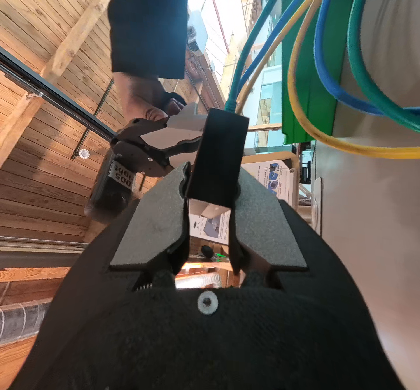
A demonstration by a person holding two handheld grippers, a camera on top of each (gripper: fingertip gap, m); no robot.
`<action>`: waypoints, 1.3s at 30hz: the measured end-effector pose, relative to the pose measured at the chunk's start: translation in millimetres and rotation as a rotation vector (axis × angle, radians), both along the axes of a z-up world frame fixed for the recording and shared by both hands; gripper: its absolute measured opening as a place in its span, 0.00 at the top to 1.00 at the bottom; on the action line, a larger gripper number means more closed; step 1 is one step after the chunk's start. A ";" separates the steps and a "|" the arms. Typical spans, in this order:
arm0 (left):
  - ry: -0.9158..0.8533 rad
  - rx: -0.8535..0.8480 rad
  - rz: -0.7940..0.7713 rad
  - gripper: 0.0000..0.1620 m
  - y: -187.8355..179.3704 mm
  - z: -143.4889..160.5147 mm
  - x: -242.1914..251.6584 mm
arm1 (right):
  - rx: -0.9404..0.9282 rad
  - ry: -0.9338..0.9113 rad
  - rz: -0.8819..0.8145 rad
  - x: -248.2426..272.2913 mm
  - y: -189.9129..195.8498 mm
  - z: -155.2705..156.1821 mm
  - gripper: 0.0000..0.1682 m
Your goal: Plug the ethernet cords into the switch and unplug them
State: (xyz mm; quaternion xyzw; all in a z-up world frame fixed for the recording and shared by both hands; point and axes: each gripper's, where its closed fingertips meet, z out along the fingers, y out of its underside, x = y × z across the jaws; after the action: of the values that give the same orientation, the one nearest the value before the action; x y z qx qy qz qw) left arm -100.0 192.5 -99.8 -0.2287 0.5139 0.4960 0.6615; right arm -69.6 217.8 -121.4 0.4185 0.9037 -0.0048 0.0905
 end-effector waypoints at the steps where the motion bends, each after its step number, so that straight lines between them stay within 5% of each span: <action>1: 0.003 0.000 0.008 0.80 1.1 -0.9 -0.9 | 0.020 0.004 0.006 -1.9 1.6 -0.2 0.96; 11: -0.079 -0.067 -0.045 0.81 2.5 -4.6 -1.9 | 0.286 0.061 0.174 -11.2 9.8 -6.9 0.96; 29: -0.015 -0.139 -0.043 0.80 9.9 -25.1 7.4 | 0.196 -0.169 0.087 12.8 6.0 -10.6 1.00; 35: 0.013 -0.161 -0.035 0.81 17.1 -39.0 12.3 | 0.021 -0.054 0.097 -5.2 -14.3 -11.1 1.00; 39: -0.034 -0.241 0.013 0.81 32.7 -49.9 -8.0 | 0.071 0.137 -0.025 -26.7 22.8 -18.5 1.00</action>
State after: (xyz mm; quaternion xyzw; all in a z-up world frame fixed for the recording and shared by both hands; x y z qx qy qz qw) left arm -108.0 225.2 -149.7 -0.3184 0.5571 0.4309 0.6345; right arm -96.4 240.6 -139.9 0.4313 0.9021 -0.0028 0.0133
